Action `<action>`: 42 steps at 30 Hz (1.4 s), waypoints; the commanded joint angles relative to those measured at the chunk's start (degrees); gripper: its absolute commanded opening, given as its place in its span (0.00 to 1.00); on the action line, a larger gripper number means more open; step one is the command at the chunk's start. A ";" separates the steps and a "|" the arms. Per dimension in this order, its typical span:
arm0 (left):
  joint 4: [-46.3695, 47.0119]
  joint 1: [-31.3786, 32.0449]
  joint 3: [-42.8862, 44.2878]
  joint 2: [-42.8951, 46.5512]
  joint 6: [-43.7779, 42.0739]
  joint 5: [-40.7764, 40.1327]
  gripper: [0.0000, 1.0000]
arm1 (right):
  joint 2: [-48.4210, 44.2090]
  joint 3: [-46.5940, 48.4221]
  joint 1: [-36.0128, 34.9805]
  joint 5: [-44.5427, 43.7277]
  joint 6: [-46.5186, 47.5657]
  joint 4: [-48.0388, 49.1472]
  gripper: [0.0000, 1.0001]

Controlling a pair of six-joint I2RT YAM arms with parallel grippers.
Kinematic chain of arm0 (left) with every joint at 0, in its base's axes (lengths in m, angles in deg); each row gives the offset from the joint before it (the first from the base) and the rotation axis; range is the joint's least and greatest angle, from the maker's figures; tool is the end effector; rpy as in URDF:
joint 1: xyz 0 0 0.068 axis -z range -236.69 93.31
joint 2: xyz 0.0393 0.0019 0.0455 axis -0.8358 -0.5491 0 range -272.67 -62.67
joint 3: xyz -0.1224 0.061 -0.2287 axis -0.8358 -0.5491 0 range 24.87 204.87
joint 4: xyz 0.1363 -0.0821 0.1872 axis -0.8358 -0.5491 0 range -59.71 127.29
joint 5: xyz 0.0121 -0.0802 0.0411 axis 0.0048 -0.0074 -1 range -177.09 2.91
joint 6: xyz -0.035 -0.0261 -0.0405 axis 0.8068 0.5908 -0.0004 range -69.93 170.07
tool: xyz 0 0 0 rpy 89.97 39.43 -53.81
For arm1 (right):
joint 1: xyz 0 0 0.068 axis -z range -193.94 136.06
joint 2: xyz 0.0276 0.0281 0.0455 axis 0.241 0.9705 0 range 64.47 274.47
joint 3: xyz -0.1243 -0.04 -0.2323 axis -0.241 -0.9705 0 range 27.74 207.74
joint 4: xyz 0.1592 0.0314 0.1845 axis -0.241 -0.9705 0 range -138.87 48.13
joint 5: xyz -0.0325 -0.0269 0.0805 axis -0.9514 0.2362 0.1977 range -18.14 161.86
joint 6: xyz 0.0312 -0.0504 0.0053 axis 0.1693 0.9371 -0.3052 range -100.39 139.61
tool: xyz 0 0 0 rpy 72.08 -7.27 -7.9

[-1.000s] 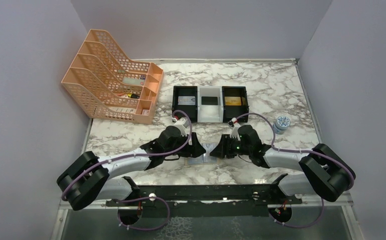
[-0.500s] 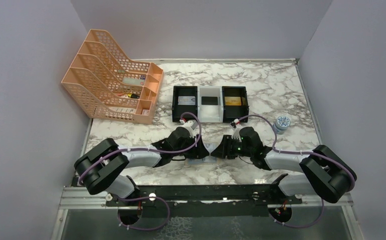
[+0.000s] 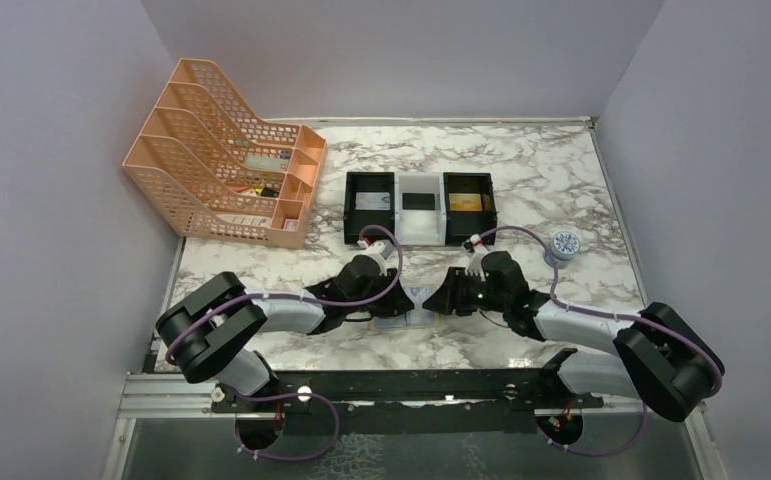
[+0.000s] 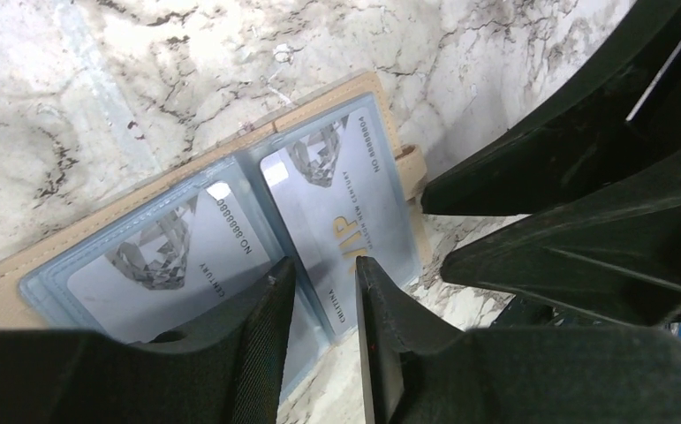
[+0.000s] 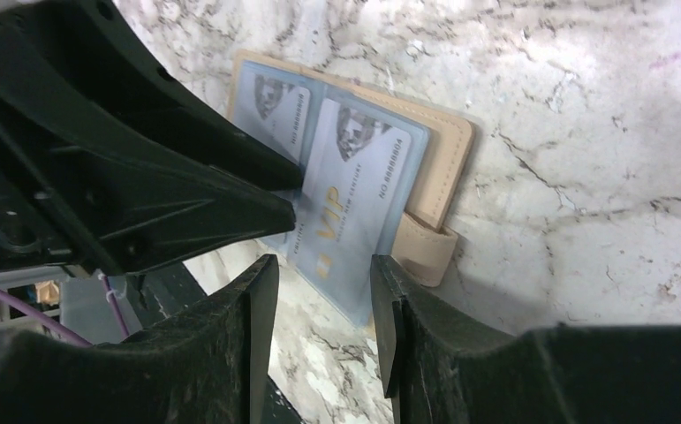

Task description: Take the credit cards out of the card holder

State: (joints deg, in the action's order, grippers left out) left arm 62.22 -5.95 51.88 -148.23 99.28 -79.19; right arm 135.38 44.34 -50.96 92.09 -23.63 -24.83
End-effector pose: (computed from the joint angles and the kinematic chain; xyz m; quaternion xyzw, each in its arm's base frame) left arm 0.1648 -0.2112 0.1419 0.0443 0.8788 -0.3999 0.2565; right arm 0.1578 0.1379 0.1370 -0.0299 0.8850 0.4021 0.2329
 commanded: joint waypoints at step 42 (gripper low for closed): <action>13.41 0.15 -7.93 0.45 6.39 -2.47 0.25 | -0.54 2.26 0.30 0.83 -2.72 2.96 0.43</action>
State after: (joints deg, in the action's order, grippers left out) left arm 73.06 -5.95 44.07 -147.31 105.05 -80.52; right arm 132.34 45.43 -50.94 92.11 -26.78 -22.56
